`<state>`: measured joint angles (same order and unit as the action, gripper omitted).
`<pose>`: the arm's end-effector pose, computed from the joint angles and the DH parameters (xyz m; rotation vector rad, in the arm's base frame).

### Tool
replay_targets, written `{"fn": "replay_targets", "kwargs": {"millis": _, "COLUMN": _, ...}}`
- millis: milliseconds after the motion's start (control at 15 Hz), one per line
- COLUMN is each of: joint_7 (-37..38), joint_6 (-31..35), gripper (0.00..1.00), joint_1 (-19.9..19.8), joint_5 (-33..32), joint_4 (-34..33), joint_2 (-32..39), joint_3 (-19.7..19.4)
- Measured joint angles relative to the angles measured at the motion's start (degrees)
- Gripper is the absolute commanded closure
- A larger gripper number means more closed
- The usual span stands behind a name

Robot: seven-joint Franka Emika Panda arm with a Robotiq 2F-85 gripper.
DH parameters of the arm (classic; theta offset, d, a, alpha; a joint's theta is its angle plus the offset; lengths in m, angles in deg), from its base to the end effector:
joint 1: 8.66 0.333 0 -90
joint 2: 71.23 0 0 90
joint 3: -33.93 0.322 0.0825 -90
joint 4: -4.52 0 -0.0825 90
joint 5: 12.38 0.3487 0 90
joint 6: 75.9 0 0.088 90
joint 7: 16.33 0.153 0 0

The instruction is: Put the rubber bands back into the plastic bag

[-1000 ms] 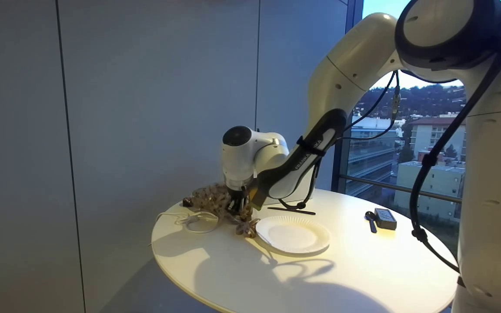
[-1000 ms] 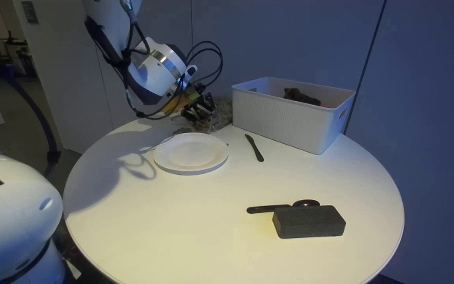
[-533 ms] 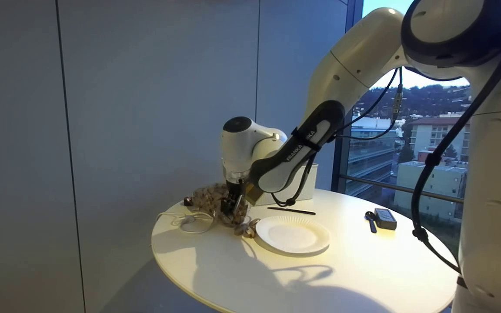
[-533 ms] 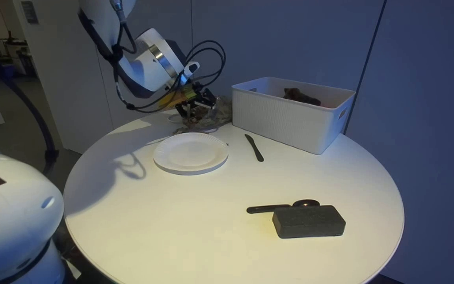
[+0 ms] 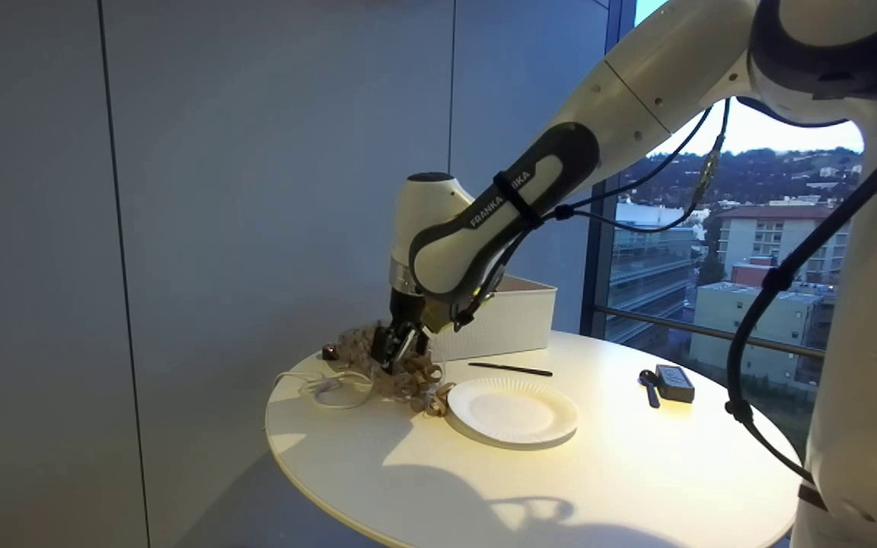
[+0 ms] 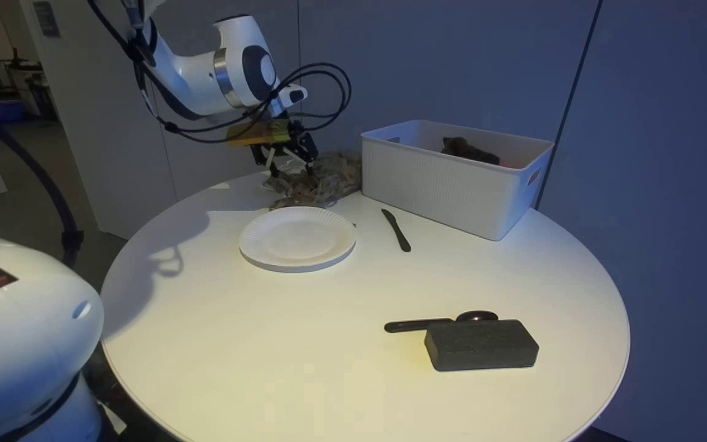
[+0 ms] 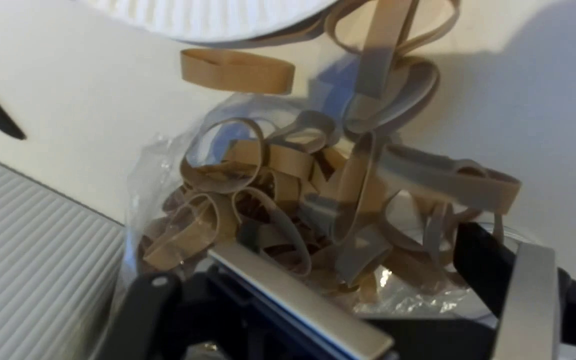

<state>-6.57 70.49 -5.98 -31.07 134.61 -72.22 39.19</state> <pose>0.5249 0.0696 0.3810 2.9128 0.3124 0.4869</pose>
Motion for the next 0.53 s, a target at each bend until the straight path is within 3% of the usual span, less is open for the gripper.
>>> {"fn": "replay_targets", "kwargs": {"millis": 67, "joint_7": -1.3, "joint_6": -1.8, "gripper": 0.00, "joint_1": 0.1, "joint_5": 3.1, "joint_4": 0.0, "joint_2": -1.1, "joint_3": 0.0}}
{"fn": "replay_targets", "kwargs": {"millis": 200, "joint_7": -0.1, "joint_6": -4.7, "gripper": 0.00, "joint_1": -0.1, "joint_5": 2.5, "joint_4": 0.2, "joint_2": -4.3, "joint_3": -0.1}}
{"fn": "replay_targets", "kwargs": {"millis": 533, "joint_7": 13.5, "joint_6": -10.1, "gripper": 0.00, "joint_1": -2.1, "joint_5": -16.6, "joint_4": 2.6, "joint_2": -12.8, "joint_3": 1.6}}
